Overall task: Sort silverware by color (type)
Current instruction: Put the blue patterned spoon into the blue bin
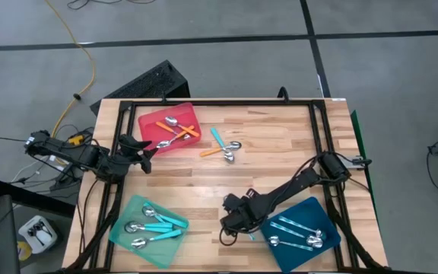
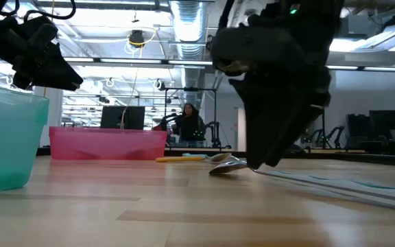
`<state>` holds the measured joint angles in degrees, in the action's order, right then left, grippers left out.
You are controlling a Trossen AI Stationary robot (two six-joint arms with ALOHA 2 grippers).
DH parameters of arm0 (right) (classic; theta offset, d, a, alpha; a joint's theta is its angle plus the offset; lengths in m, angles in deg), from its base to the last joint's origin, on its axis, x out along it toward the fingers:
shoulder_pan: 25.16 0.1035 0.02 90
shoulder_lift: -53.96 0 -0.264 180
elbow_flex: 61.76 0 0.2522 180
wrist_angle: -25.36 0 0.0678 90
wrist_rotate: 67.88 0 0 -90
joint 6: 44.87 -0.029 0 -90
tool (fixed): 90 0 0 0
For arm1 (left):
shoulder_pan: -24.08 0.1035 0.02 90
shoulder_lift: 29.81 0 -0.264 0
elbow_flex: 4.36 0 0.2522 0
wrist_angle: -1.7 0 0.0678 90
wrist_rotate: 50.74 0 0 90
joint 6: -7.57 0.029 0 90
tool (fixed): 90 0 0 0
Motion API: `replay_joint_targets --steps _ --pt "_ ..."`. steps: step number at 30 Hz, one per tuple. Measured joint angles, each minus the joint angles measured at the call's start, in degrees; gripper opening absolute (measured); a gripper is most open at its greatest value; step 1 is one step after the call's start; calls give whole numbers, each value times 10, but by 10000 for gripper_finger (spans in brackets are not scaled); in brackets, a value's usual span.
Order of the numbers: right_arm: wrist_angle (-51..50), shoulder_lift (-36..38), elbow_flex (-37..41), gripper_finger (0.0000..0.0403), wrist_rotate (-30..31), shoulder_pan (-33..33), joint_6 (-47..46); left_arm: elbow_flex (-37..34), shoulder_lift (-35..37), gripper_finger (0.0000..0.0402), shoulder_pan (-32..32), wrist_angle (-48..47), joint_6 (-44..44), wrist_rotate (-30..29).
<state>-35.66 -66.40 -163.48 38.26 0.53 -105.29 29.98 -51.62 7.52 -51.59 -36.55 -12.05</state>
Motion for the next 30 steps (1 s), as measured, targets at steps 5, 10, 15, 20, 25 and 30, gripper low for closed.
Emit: replay_joint_targets --steps 5,10,15,20,25,30 --pt "-1 0 0 240 2 -8 0 0 0 190 0 0 0 0" --pt "13 0 14 237 0 -11 -7 0 0 190 0 0 -1 0" --pt "20 0 26 237 -10 -11 -13 0 0 190 0 0 -1 0" --pt "53 2 46 231 -10 -11 -23 0 0 190 0 0 -1 0" --pt "59 4 56 200 -9 -11 -42 0 0 190 0 0 -1 0" --pt "60 3 56 158 -9 -11 -45 0 0 190 0 0 -1 0"
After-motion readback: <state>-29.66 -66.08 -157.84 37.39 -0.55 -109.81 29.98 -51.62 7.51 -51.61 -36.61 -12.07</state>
